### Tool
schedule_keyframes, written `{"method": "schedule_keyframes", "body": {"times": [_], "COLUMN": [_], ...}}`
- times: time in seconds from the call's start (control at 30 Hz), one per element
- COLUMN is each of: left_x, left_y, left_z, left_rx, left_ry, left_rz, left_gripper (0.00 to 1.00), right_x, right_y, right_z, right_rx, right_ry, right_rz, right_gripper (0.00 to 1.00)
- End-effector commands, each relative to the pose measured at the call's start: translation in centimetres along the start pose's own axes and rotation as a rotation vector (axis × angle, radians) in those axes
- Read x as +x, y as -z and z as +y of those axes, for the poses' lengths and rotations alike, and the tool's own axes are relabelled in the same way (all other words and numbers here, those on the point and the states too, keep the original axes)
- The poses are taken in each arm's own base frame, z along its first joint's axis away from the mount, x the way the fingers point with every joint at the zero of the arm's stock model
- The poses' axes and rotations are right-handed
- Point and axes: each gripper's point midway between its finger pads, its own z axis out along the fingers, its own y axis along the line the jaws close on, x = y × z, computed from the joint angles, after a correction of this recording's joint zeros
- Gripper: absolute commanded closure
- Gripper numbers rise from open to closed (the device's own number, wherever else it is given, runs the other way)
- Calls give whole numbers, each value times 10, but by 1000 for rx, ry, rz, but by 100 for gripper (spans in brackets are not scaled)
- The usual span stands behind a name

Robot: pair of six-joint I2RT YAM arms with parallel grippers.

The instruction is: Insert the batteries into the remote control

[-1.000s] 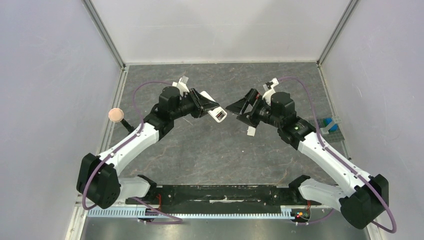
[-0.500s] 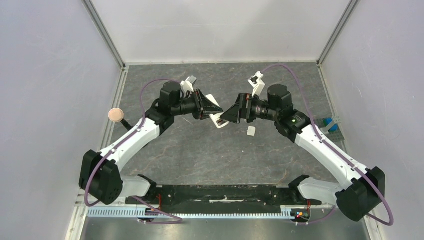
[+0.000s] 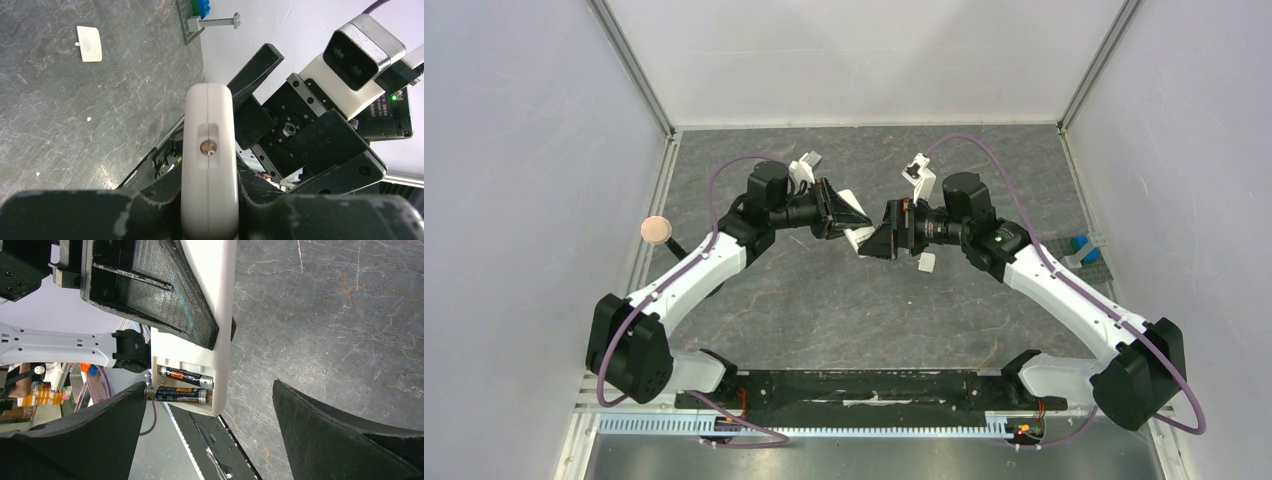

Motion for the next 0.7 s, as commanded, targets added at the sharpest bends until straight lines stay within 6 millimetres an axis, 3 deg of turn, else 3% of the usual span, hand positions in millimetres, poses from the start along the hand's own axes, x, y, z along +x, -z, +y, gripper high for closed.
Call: {"method": "schedule_keyframes", "body": {"times": [0.0, 0.67], "left_x": [-3, 14], "left_y": [3, 22], "left_z": [-22, -50], "left_rx": [65, 214], "left_ry": [-84, -127], "left_rz": [21, 138], "left_gripper": [98, 98], "right_x": [-13, -3], "right_y": [0, -3], "right_z": [8, 4], "right_rx": [-14, -77], "right_ry": [29, -60], "right_rz": [-27, -9], "right_gripper": [5, 25]}}
